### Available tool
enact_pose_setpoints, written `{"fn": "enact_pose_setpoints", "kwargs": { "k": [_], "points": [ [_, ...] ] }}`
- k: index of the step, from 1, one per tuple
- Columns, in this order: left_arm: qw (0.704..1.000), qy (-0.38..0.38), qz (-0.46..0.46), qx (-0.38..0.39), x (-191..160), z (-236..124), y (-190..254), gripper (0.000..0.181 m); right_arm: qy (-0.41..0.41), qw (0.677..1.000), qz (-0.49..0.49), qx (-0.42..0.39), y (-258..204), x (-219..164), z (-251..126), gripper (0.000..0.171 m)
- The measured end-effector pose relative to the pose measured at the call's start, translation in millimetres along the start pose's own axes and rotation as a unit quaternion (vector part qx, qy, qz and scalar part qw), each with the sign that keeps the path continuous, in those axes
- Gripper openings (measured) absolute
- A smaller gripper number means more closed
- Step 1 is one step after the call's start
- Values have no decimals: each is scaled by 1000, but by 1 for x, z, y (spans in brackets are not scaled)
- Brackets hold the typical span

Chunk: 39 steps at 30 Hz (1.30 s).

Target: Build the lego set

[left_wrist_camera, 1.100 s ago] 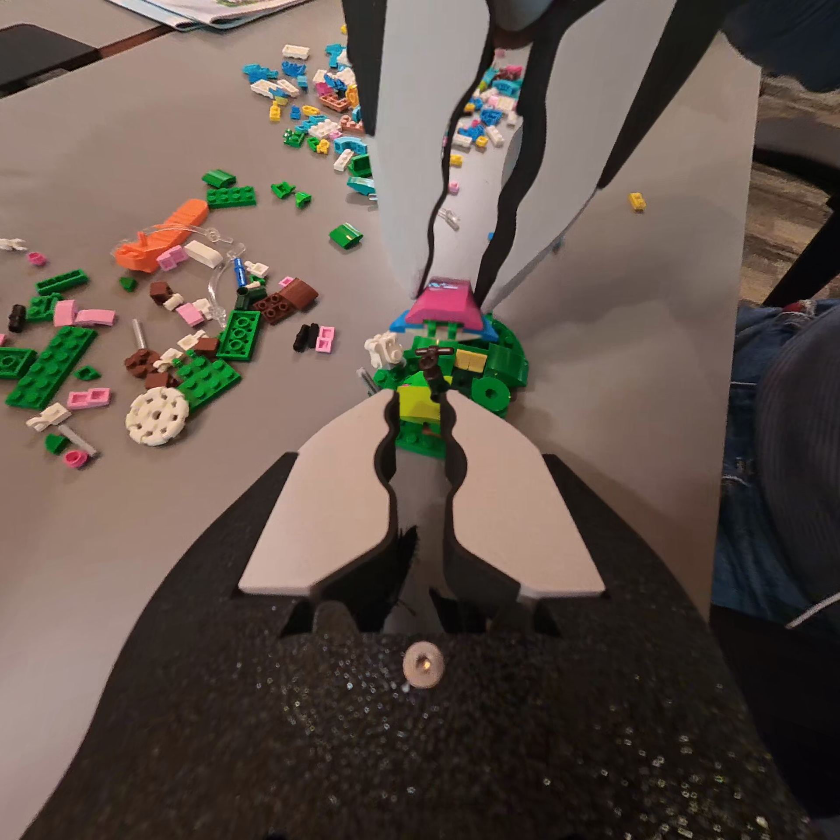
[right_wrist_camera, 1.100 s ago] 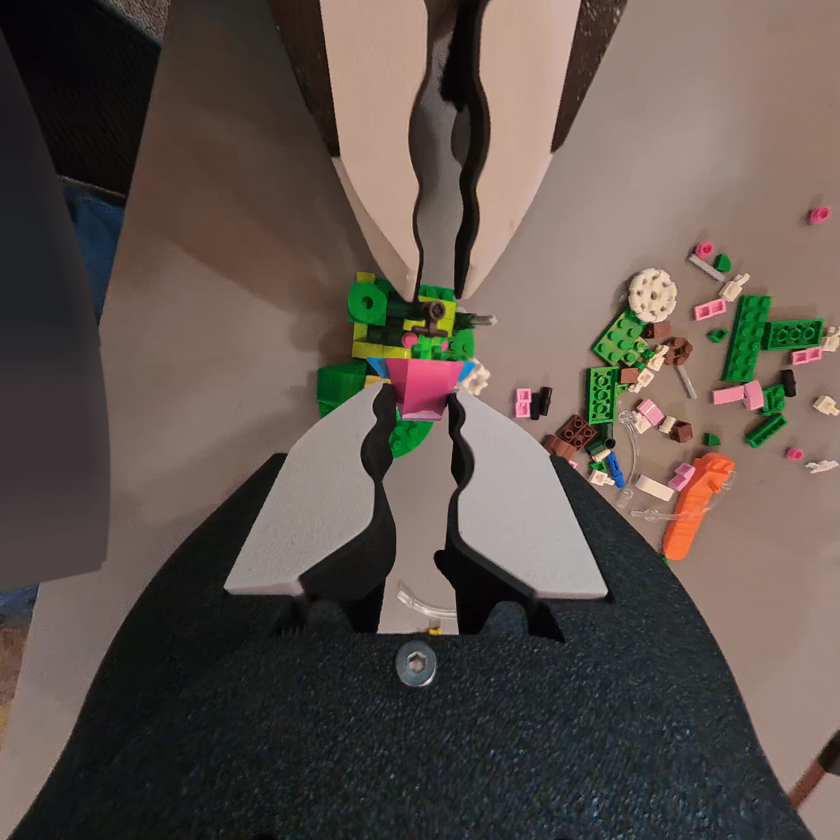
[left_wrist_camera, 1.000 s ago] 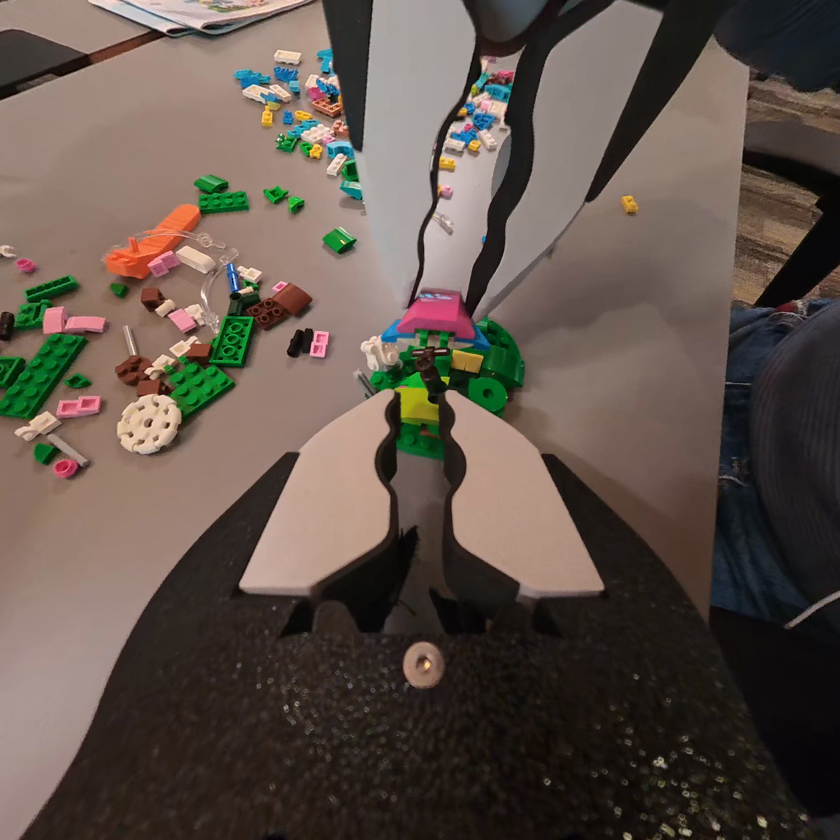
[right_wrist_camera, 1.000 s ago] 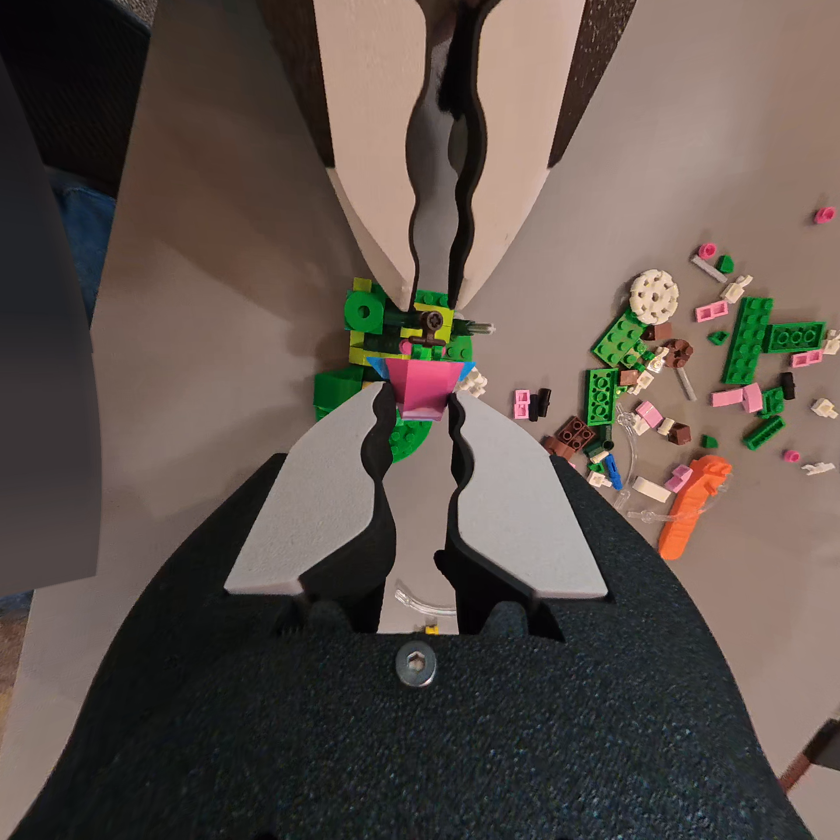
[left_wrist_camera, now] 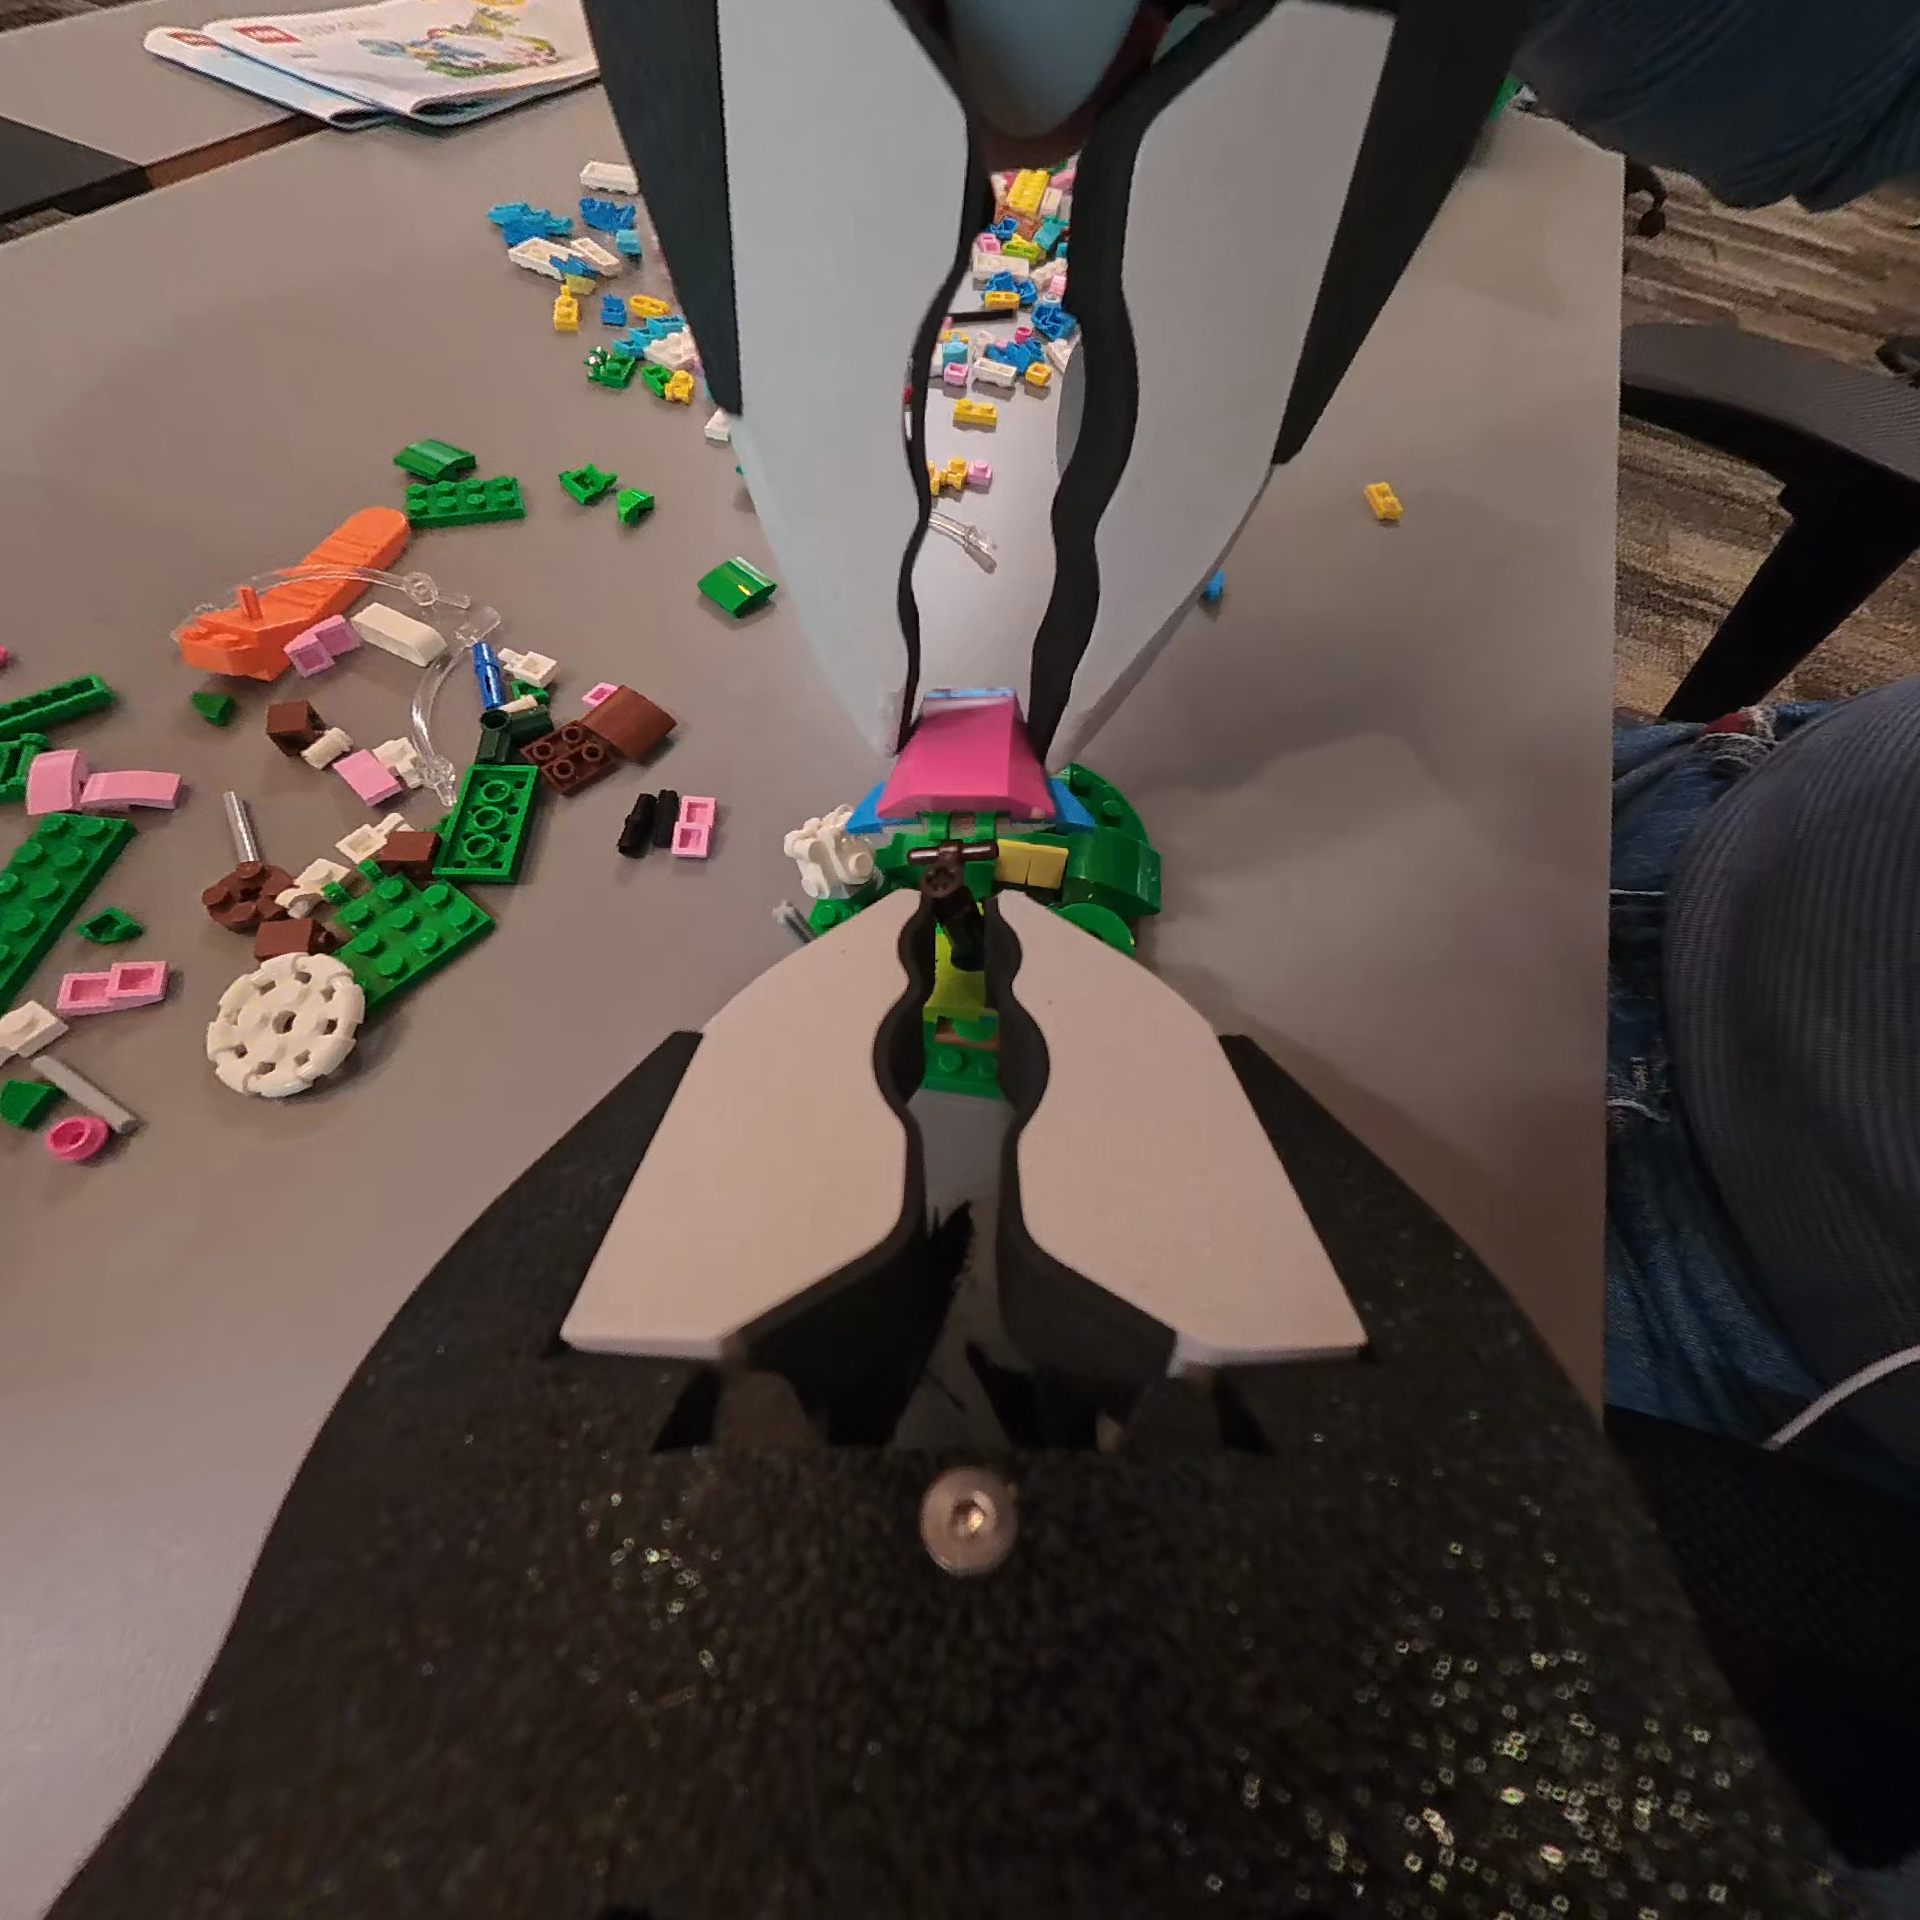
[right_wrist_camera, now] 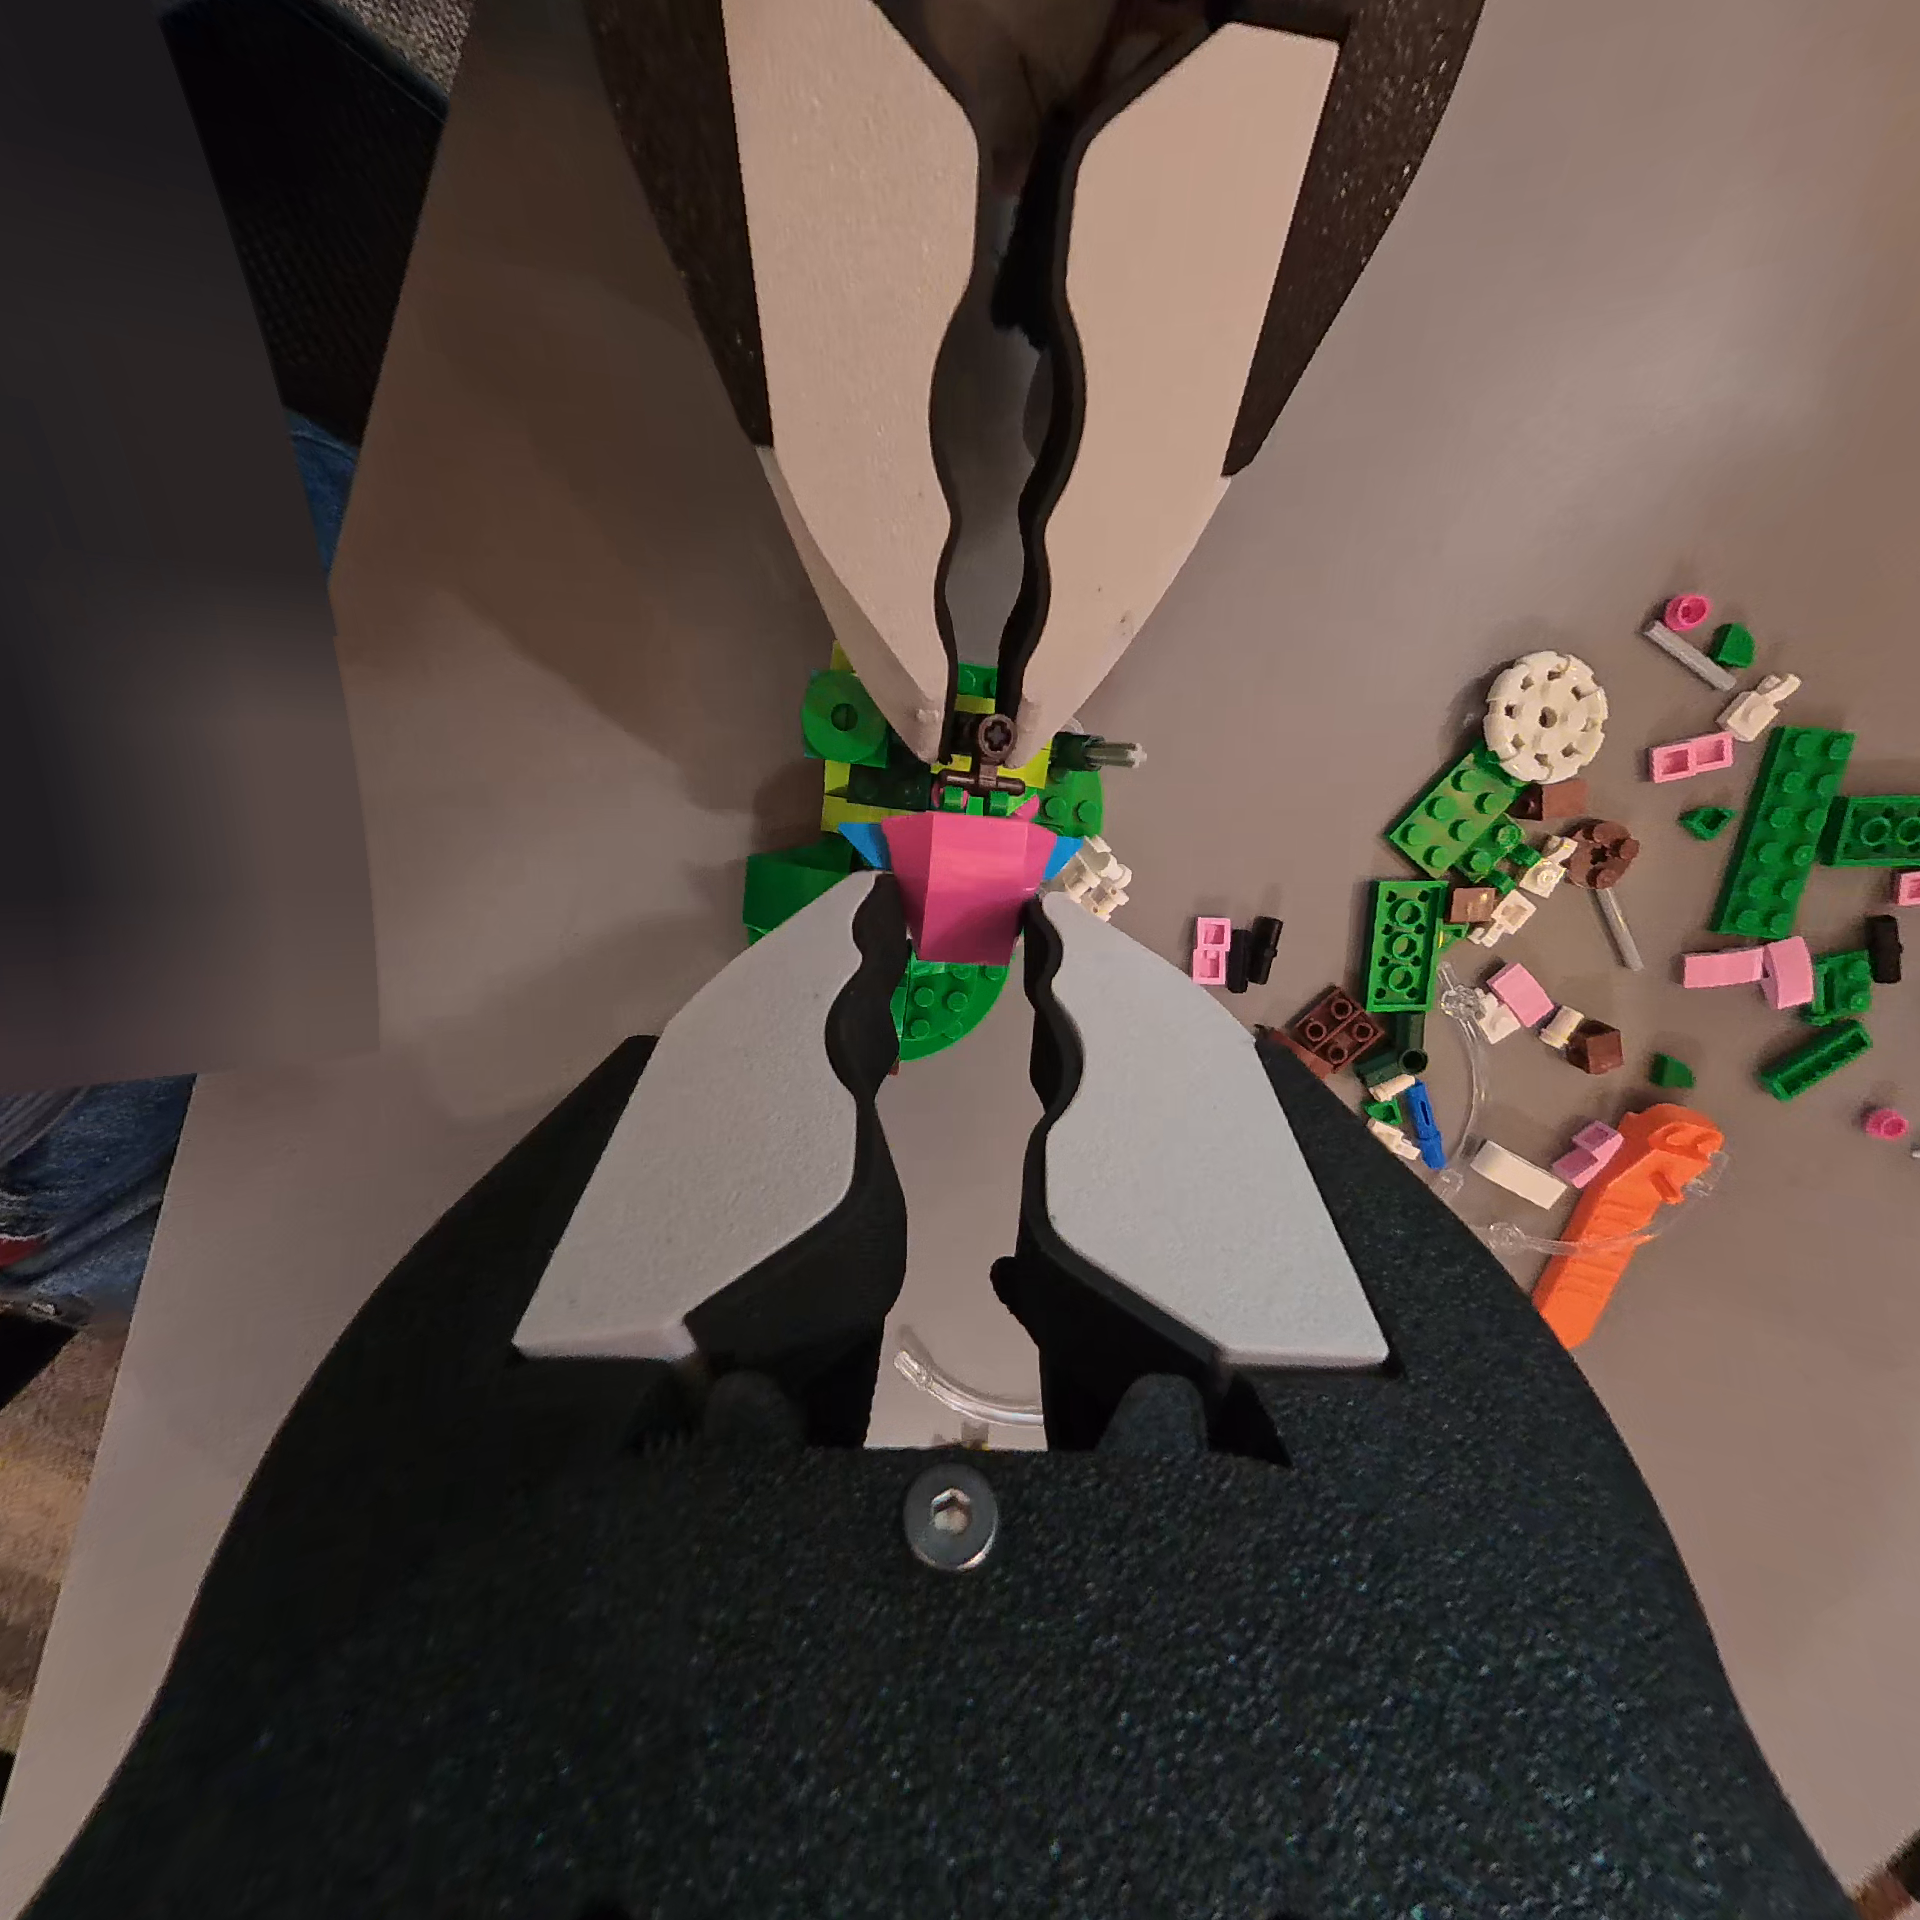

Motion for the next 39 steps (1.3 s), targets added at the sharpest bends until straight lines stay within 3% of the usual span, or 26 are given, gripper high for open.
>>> {"fn": "enact_pose_setpoints", "kwargs": {
  "k": [13,25,39],
  "points": [
    [1000,2,0,0,0,0,-1,8,20,1000,-1,-2,2,1,-1,21],
    [1000,5,-3,-3,-1,0,-1,8,-32,999,-31,3,4,3,-2,21],
    [1000,8,1,-2,-2,-1,-2,8,-38,998,-47,19,7,5,-3,21]
  ]
}}
Point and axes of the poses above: each gripper's, where its closed fingertips meet, z out along the fingers, x out of its top, y = z × x across the jaws, the point moved 3 cm from there along -z, back along the fingers, and after that the axes turned 12 degrees about -y, right-handed, at the moved point
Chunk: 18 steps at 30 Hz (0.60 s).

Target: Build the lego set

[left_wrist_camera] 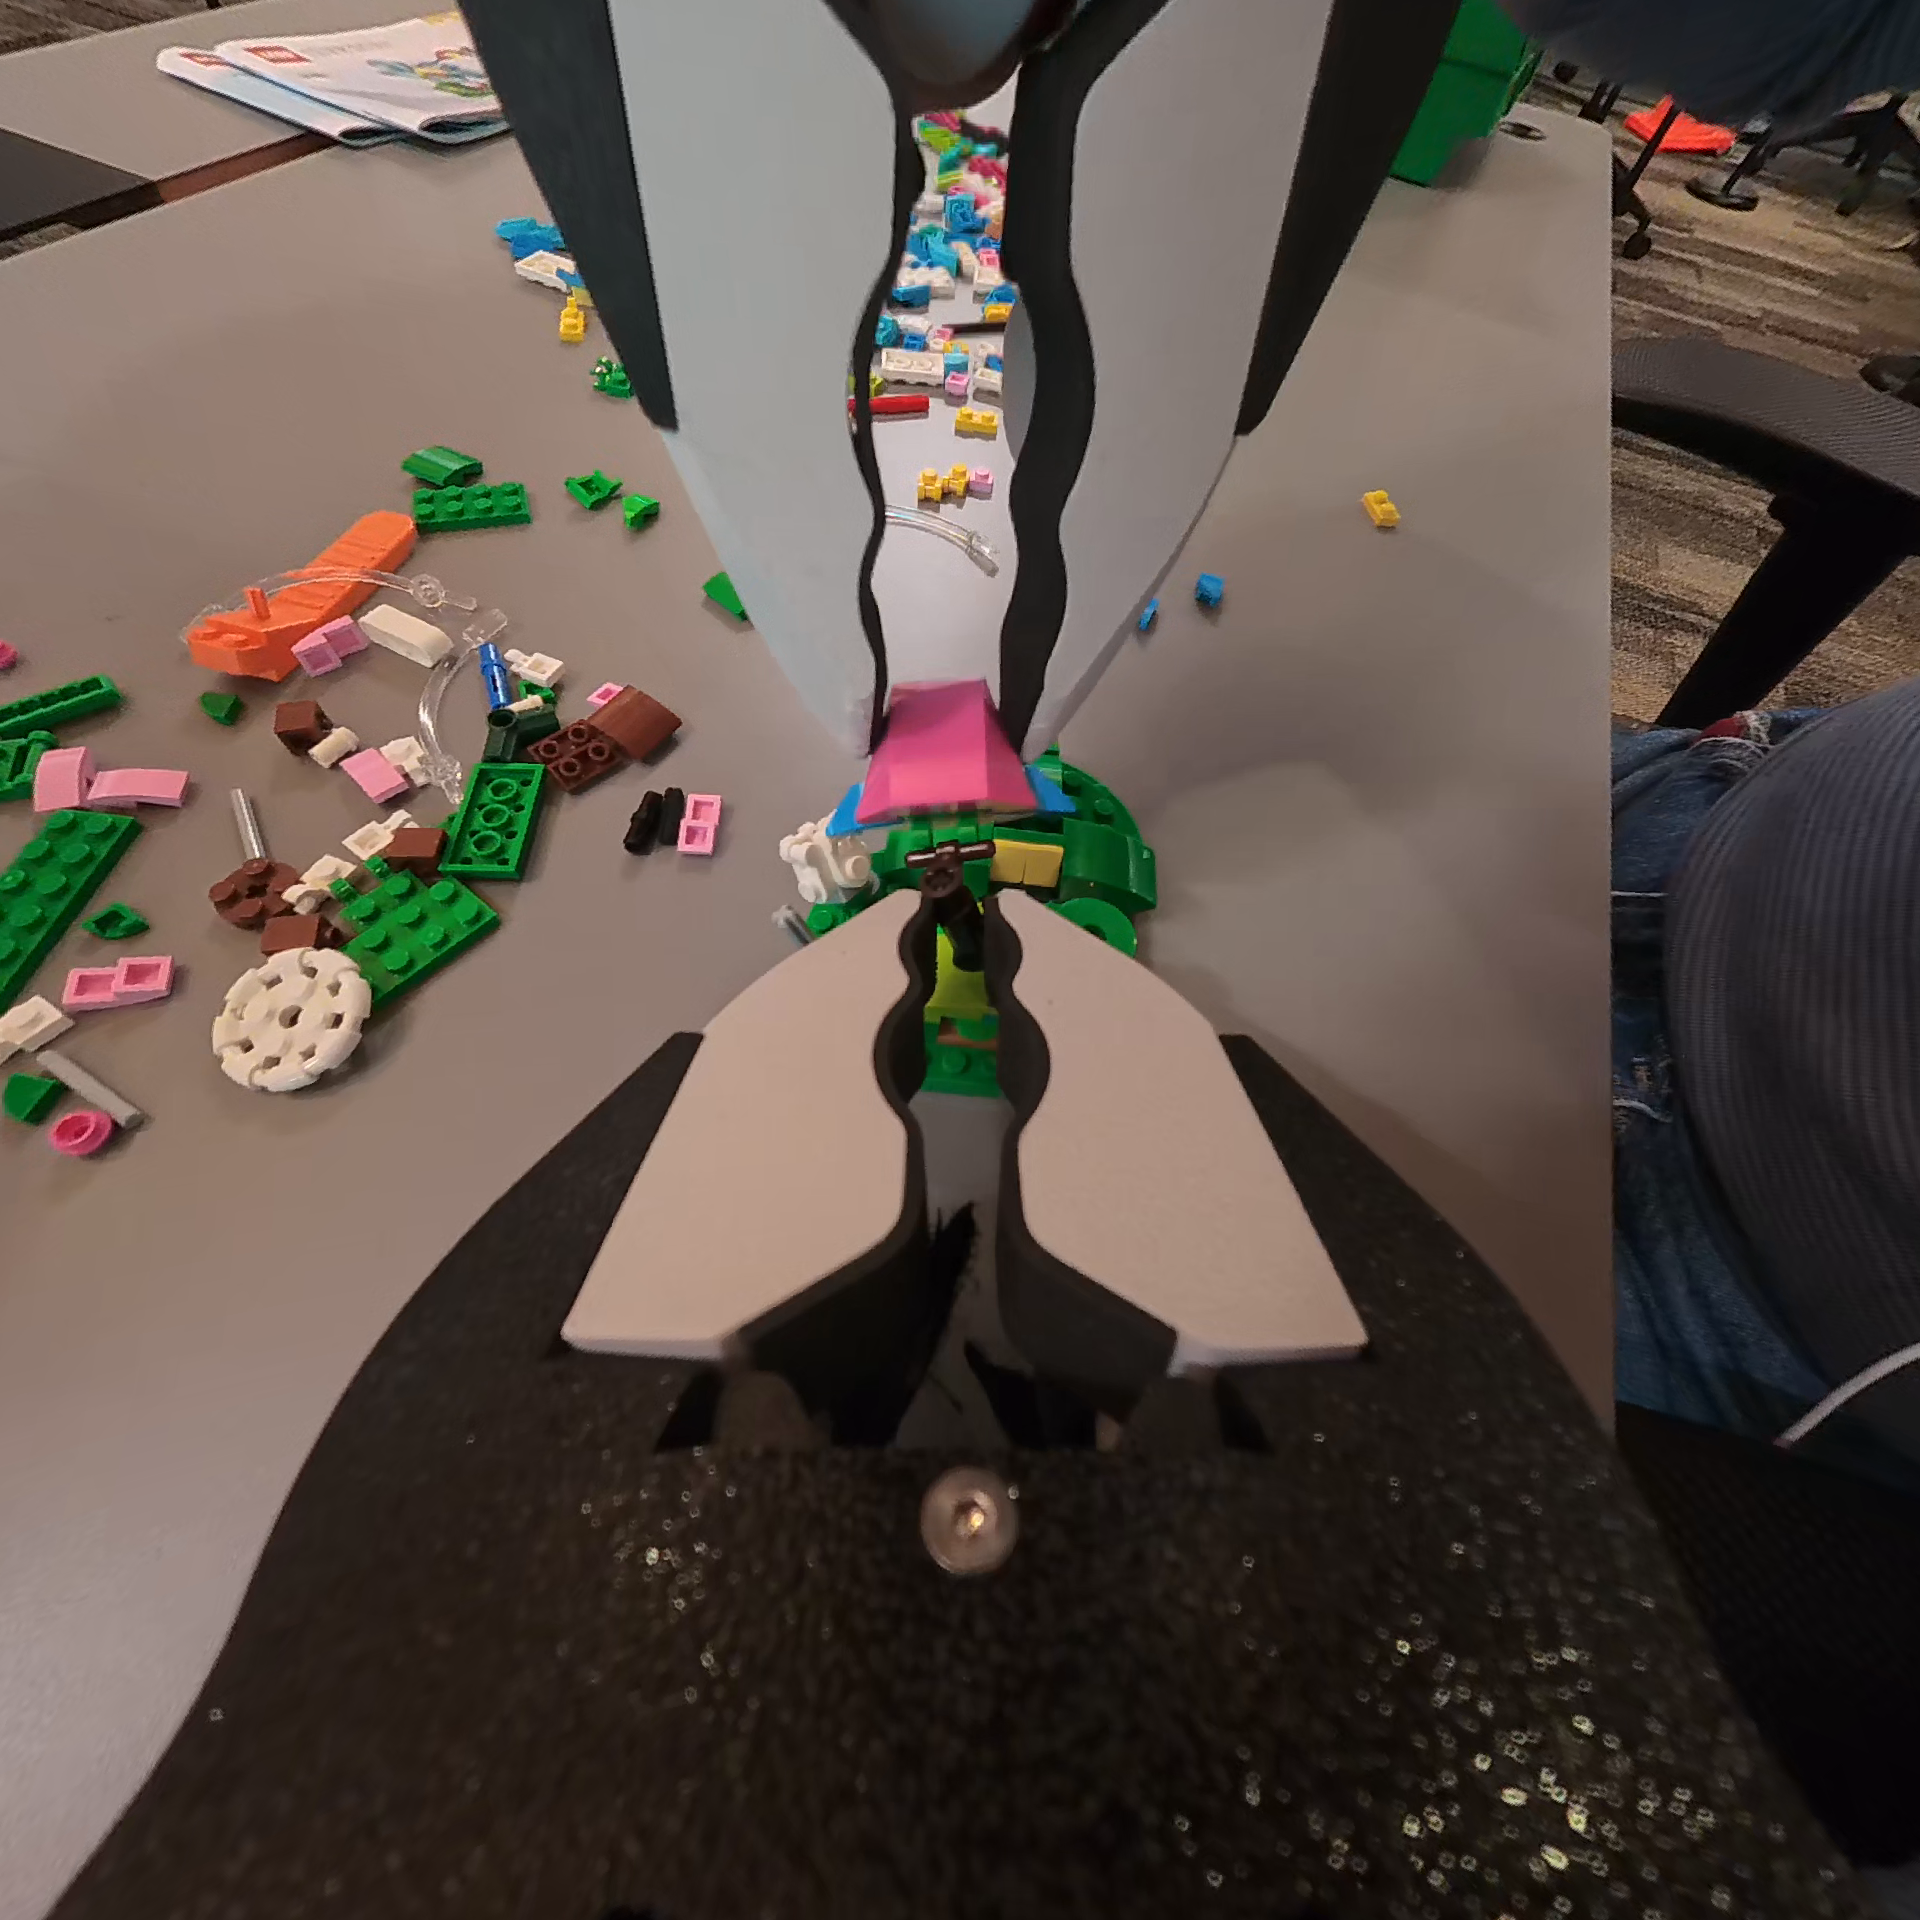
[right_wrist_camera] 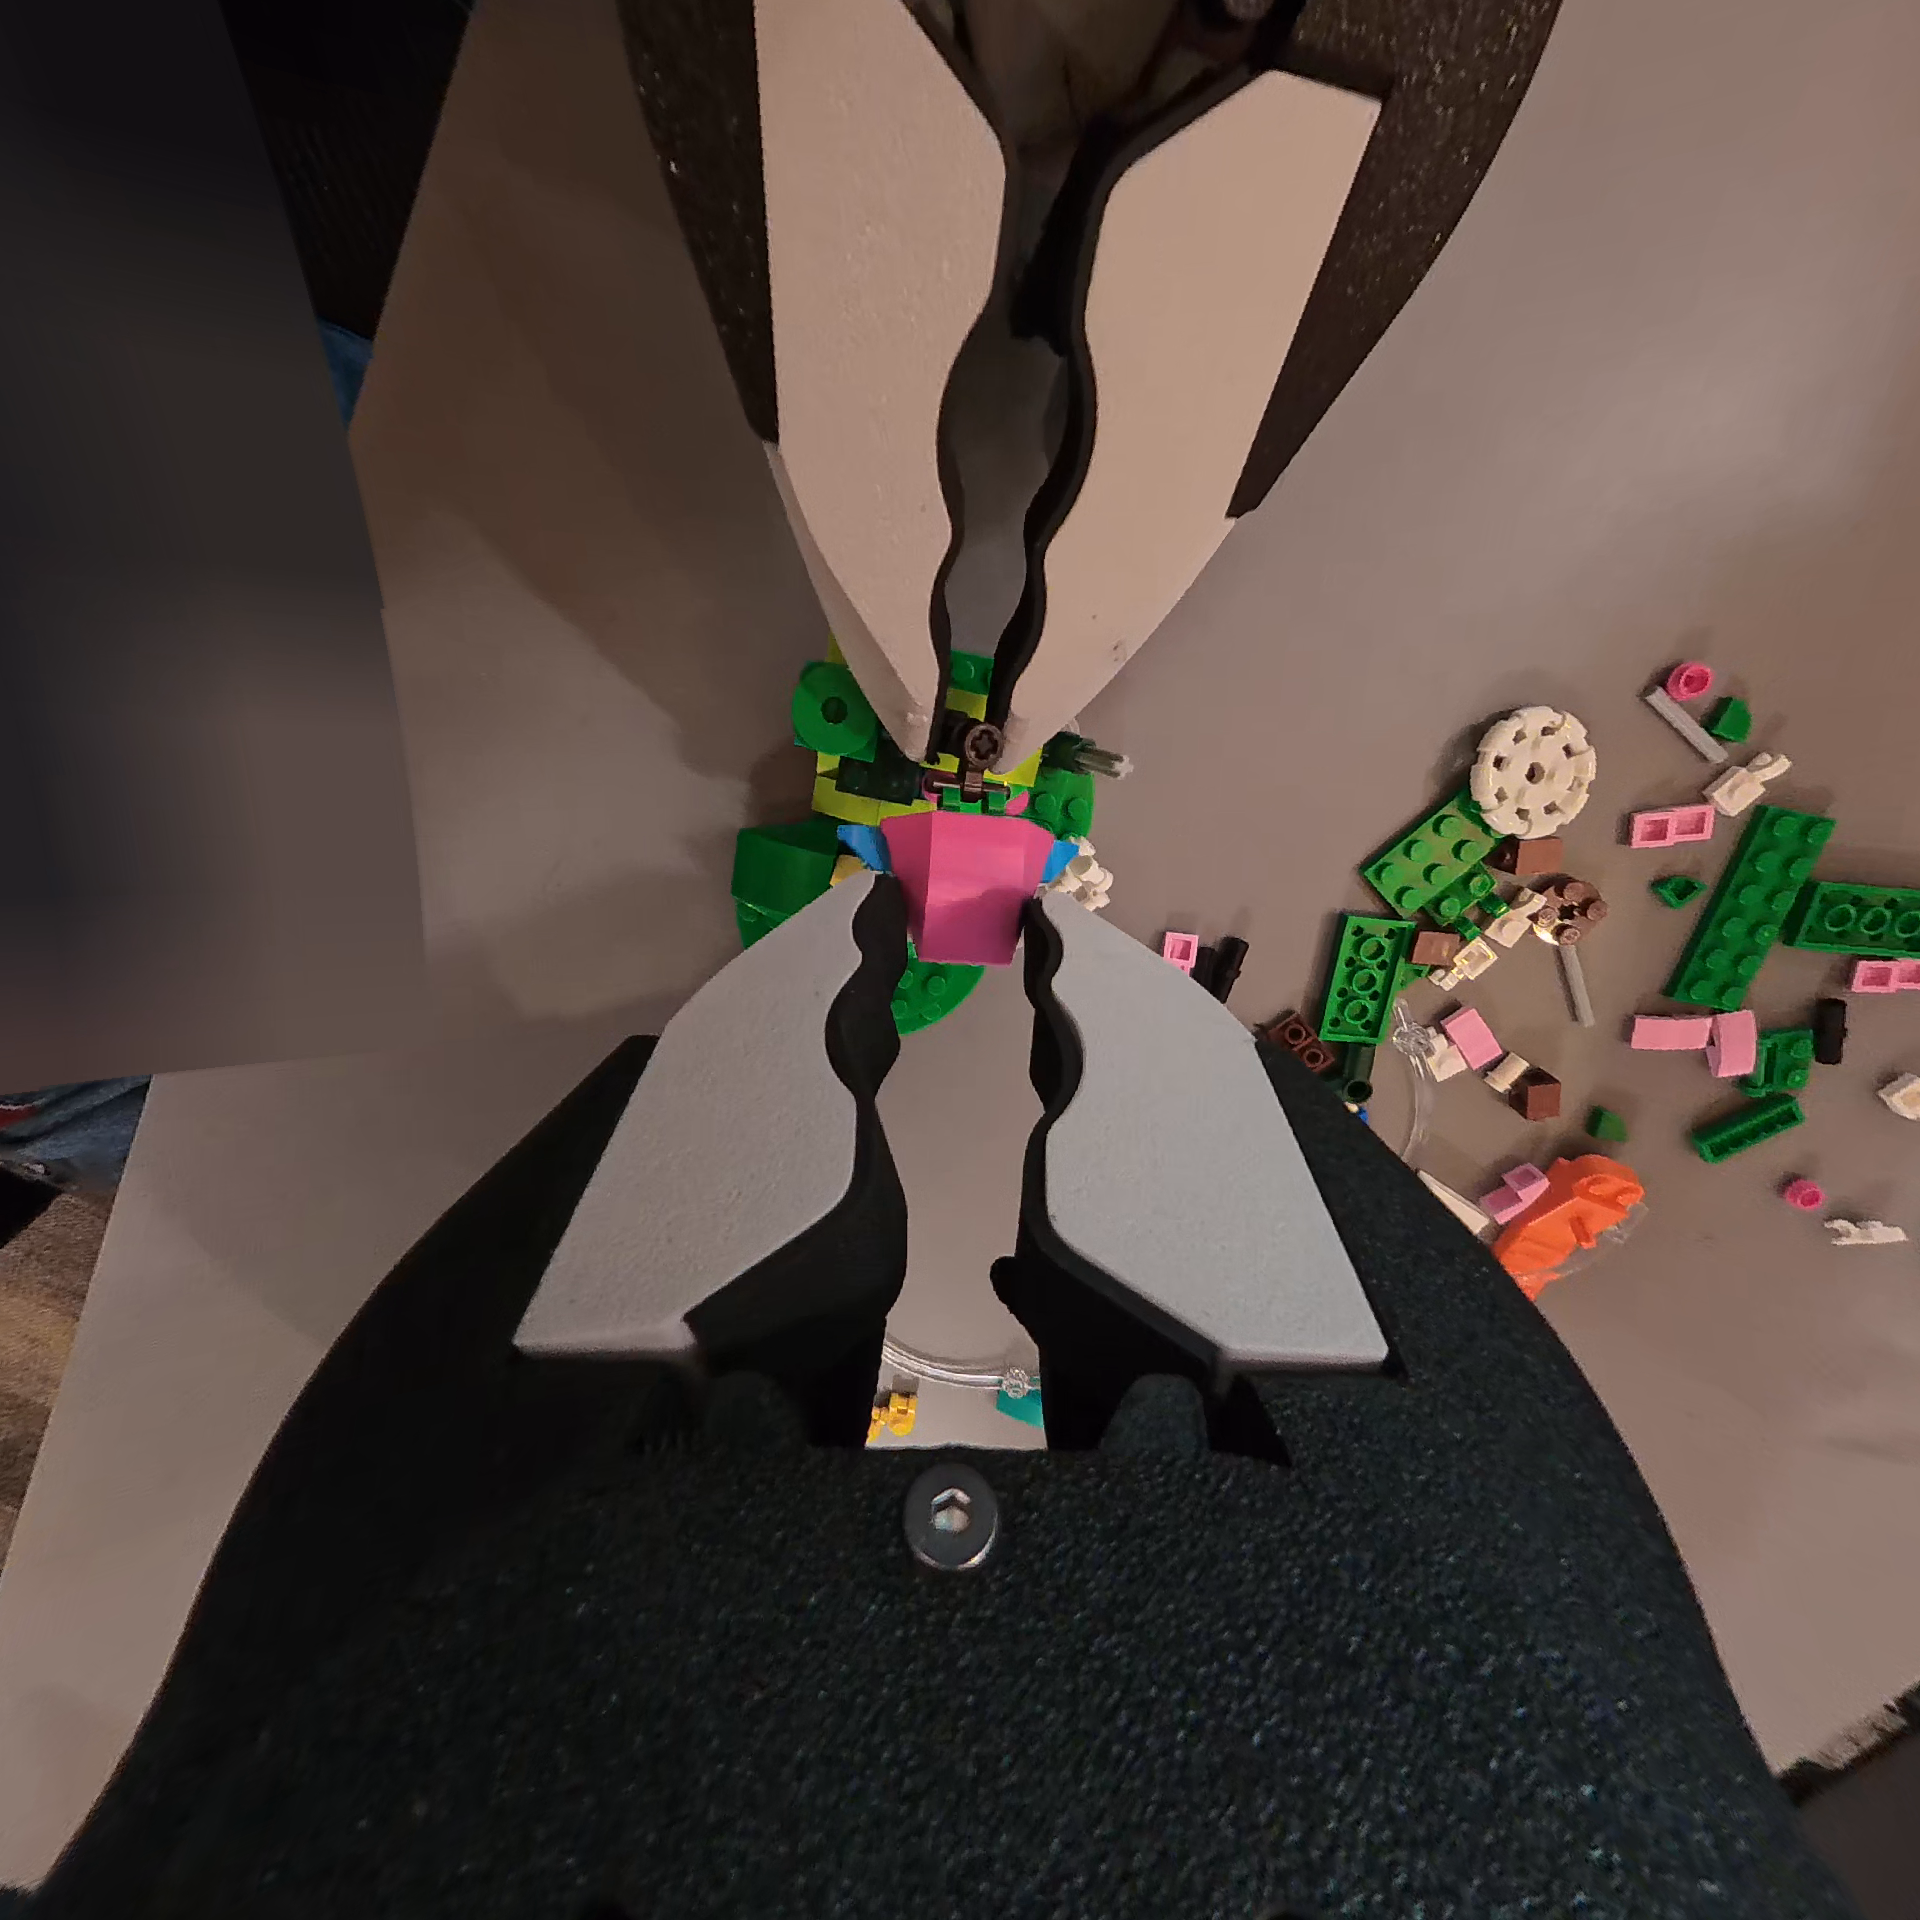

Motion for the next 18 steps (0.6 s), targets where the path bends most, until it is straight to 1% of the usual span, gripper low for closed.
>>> {"fn": "enact_pose_setpoints", "kwargs": {
  "k": [18],
  "points": [
    [1000,2,-4,-9,0,0,1,8,1,1000,-6,30,1,3,-3,21]
  ]
}}
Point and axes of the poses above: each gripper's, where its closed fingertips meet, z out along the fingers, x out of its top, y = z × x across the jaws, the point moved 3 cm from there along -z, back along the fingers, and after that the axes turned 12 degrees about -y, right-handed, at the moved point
